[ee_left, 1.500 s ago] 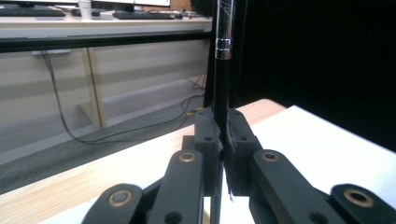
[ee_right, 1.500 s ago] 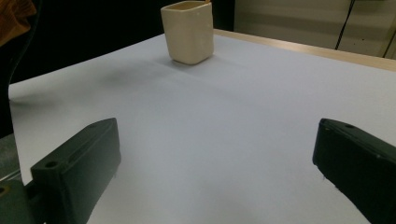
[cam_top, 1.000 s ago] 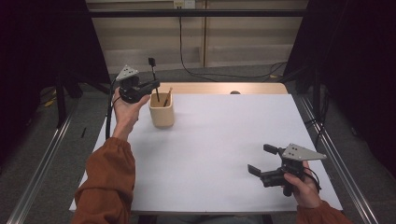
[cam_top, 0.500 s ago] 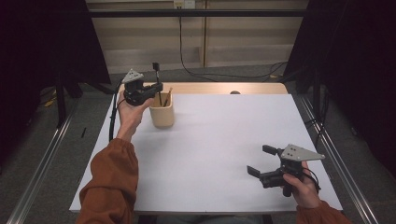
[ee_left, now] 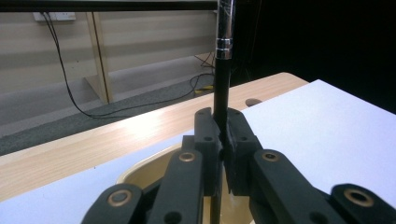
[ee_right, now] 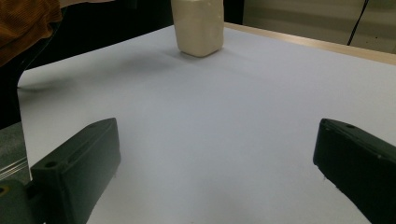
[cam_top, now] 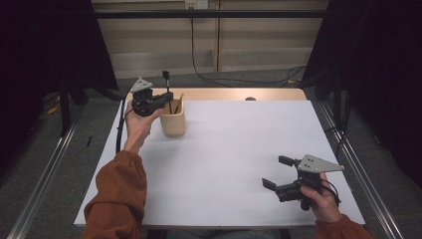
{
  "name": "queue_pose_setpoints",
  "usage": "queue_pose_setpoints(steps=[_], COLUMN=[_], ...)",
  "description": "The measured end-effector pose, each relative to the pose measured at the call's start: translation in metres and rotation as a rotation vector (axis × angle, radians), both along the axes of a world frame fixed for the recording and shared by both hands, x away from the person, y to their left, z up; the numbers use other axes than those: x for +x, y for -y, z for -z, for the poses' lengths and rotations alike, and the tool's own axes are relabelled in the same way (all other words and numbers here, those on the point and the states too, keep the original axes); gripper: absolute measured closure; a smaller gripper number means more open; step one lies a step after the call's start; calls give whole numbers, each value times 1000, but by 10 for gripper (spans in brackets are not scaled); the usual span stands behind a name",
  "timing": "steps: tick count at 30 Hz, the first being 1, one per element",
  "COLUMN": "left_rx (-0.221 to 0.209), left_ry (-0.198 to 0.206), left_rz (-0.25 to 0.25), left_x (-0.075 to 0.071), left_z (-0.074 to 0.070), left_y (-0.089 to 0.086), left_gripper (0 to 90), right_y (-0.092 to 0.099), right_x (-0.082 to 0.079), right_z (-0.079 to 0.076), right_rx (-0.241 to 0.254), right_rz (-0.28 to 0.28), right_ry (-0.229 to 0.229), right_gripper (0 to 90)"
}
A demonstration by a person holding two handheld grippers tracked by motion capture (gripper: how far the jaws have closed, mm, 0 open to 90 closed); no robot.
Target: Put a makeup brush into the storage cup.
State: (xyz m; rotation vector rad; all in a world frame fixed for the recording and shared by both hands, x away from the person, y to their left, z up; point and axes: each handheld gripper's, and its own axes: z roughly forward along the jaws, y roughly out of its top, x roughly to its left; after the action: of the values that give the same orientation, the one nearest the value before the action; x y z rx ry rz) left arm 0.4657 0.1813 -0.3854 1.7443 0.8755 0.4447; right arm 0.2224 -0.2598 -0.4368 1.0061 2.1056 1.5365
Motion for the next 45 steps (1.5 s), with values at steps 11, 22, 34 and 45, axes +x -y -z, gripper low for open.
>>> queue_pose_setpoints(steps=[11,22,34,45], left_rx=[8,19,8,-4], left_ry=[-4,-17,-39,-47], left_rz=[0,2,-22,-28], left_x=[-2,-1,-2,-1], left_z=[12,17,30,33], left_y=[2,1,4,7], left_gripper=[855,854,851,779], right_y=[0,0,-1,0], right_x=[0,-2,-2,-2], right_z=[0,0,1,1], right_rx=[-3,1,0,5], right_rz=[-8,-10,-28,-30], right_ry=[2,7,3,0], right_gripper=[4,4,4,4])
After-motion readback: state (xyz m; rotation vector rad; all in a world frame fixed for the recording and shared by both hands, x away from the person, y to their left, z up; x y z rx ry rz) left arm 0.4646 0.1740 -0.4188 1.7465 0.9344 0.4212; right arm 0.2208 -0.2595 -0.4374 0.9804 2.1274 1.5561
